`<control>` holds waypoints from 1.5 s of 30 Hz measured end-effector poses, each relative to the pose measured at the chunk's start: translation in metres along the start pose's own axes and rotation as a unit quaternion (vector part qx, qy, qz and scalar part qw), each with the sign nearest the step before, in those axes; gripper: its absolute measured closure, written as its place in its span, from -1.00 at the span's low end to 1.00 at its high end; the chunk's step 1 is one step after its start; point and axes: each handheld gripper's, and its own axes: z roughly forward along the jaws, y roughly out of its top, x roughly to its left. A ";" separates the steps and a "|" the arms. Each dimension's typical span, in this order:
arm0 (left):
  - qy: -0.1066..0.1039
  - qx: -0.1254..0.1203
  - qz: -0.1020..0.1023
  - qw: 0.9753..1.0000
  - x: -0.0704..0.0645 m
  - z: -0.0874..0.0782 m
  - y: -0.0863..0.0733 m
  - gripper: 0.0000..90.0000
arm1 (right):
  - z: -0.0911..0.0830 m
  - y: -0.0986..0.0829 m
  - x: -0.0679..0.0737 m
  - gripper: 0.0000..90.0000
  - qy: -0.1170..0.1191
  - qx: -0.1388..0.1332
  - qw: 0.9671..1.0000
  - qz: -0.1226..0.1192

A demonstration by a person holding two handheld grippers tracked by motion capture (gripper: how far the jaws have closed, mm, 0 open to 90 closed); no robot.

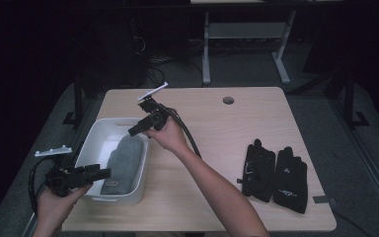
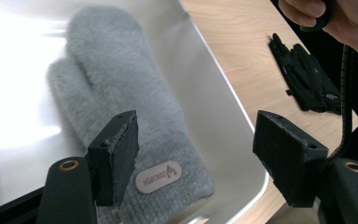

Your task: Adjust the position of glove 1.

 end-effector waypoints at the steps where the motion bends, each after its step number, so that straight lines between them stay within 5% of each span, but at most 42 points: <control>1: 0.000 0.000 0.002 1.000 -0.001 0.001 0.001 -0.32 | -0.002 0.000 -0.001 0.25 0.007 -0.003 1.000 -0.001; 24: -0.019 0.013 0.040 0.999 -0.037 0.029 0.023 -0.34 | -0.062 -0.023 -0.018 0.11 0.032 -0.047 0.998 0.006; 45: -0.042 0.034 0.077 0.996 -0.074 0.062 0.036 -0.36 | -0.110 -0.056 -0.039 0.08 0.029 -0.071 0.997 0.016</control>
